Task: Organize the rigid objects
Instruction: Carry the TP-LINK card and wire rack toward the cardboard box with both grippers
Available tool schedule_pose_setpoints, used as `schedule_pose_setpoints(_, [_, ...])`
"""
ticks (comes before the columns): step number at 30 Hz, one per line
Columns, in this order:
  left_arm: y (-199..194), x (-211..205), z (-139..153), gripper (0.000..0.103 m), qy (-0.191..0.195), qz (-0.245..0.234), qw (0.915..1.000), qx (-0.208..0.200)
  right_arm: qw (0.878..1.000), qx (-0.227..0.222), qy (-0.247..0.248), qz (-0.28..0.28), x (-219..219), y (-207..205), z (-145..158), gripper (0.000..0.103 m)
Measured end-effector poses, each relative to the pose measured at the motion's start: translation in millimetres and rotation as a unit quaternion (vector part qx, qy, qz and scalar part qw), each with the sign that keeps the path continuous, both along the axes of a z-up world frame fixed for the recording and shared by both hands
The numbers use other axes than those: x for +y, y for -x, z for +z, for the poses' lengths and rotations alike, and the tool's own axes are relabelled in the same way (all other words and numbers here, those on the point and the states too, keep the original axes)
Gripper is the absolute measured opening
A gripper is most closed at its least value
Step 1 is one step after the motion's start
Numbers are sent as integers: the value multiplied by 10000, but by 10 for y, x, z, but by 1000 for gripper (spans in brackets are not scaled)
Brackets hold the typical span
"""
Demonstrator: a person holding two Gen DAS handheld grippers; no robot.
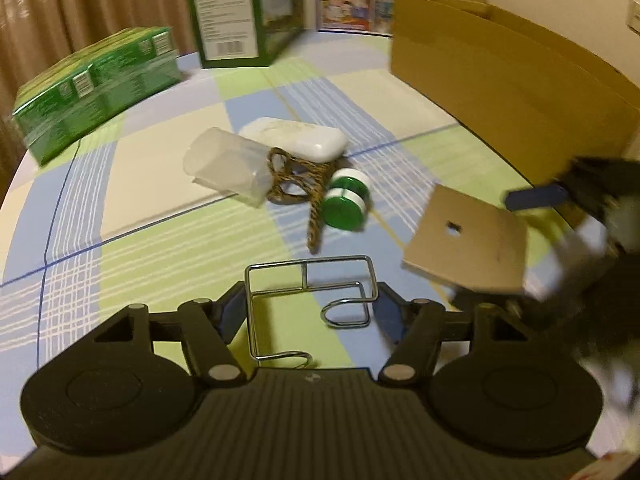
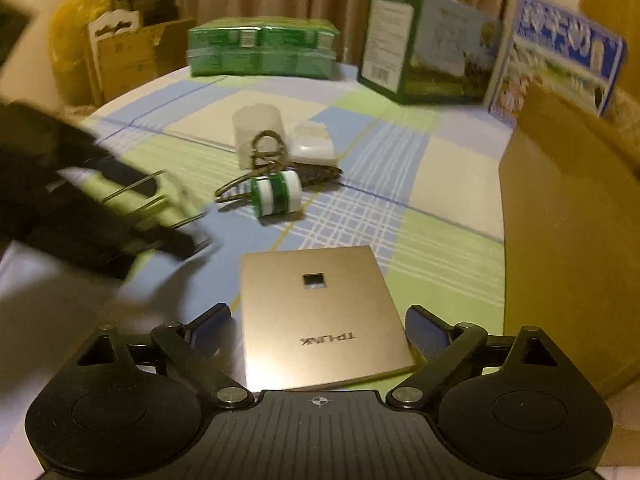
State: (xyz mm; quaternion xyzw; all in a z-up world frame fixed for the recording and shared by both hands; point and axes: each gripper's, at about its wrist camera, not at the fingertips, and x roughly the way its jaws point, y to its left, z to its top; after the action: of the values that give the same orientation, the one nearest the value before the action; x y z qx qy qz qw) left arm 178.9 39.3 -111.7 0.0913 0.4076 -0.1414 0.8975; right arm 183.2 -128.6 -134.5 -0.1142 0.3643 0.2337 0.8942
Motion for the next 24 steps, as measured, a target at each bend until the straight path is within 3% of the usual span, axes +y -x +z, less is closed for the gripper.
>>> schedule_pose_setpoints(3, [86, 31, 31, 64, 59, 11, 10000, -10, 9989, 306, -325, -112, -99, -84, -8, 91])
schedule_pose_setpoints(5, [133, 37, 48, 65, 72, 84, 9999, -64, 9990, 295, -296, -130, -112, -33, 8, 87])
schedule_pose_setpoints(9, [188, 39, 83, 73, 215, 246, 9994, -132, 9987, 312, -278, -298, -123, 177, 39, 86])
schedule_pose_setpoints(13, [208, -16, 55, 74, 204, 401, 9989, -152, 9969, 314, -209, -684, -130, 436, 57, 86])
schedule_pose_setpoints(18, [163, -86, 16, 73, 118, 702, 9970, -309, 9952, 169, -285, -926, -161, 593, 47, 86])
schedule_pose_setpoints(24, [134, -56, -36, 64, 68, 850, 9962, -190, 9957, 149, -329, -855, -168, 552, 45, 88])
